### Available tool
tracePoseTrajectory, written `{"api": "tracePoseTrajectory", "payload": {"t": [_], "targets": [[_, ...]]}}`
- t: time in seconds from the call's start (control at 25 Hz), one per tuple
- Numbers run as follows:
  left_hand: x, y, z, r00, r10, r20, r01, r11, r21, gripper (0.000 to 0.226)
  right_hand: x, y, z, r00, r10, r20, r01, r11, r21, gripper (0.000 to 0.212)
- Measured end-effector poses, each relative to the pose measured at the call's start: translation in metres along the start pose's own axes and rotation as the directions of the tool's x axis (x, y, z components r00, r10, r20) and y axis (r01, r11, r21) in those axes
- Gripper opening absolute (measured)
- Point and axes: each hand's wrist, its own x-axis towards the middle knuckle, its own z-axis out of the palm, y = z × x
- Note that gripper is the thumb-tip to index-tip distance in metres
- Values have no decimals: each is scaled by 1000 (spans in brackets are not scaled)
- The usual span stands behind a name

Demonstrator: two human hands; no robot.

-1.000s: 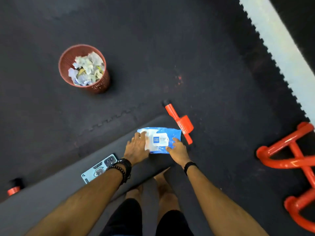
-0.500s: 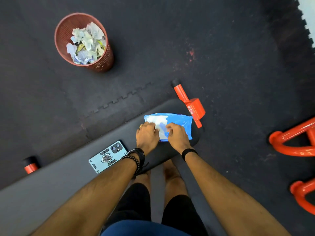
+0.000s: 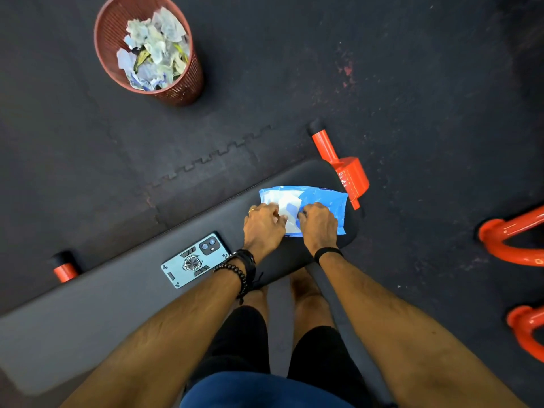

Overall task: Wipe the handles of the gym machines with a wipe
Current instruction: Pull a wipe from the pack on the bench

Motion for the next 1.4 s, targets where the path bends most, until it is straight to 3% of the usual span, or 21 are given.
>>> {"api": "tracePoseTrajectory", "payload": {"t": [0.12,0.24,0.44,0.64,0.84,0.88,0.92,0.96,1.0,1.04,1.08,1.12,1.16,1.2,1.24,1.28,1.32,1.4], "targets": [[1,0,-1,1000,0,-2,0,1000,-13,35,8,5,-2,999,-31,7,31,999,8,24],[1,1,-1,1000,-7,2,7,1000,-3,39,6,11,-2,999,-42,5,41,989,143,17],[2,2,-1,1000,-17,3,17,1000,23,37,-18,26,-7,989,-57,-139,112,896,430,15],[2,5,-2,1000,-2,2,2,998,65,23,-38,32,-24,942,-14,-337,200,827,526,18],[-2,4,-8,994,-26,107,23,999,31,28,-64,24,-59,872,-361,-330,477,778,408,4],[-3,3,-12,988,-17,151,13,1000,26,23,-62,23,-72,876,-295,-381,454,771,447,4],[-4,0,-17,983,-5,181,3,1000,13,25,-58,21,-85,874,-85,-478,372,749,549,6],[-9,-1,-23,981,8,194,-8,1000,1,33,-55,17,-100,825,221,-521,248,687,684,8],[-14,-4,-30,982,9,188,-9,1000,-2,39,-52,16,-111,763,439,-474,130,615,778,12],[-20,-5,-38,986,11,166,-12,1000,4,42,-52,12,-121,804,459,-378,-4,640,769,15],[-26,-6,-47,990,4,140,-5,1000,8,43,-57,5,-126,927,256,-274,-54,813,580,15],[-33,-6,-54,993,-8,118,8,1000,2,43,-73,1,-128,997,-59,-46,73,903,424,12],[-41,-7,-63,995,-19,94,20,1000,-9,41,-84,0,-129,979,-187,78,138,899,415,10],[-49,-10,-72,997,-22,67,24,999,-26,39,-89,-5,-138,986,-169,7,147,872,467,15],[-58,-13,-78,999,-27,44,29,998,-53,37,-88,-10,-149,987,22,-160,81,792,605,21],[-66,-17,-82,999,-30,19,31,996,-83,35,-84,-7,-154,922,219,-319,55,742,668,22],[-76,-20,-89,999,-35,-9,34,994,-106,35,-86,-7,-158,889,292,-352,24,738,674,20],[-99,-23,-98,998,-39,-38,34,992,-125,37,-105,-20,-165,988,-55,-148,118,876,468,16]]}}
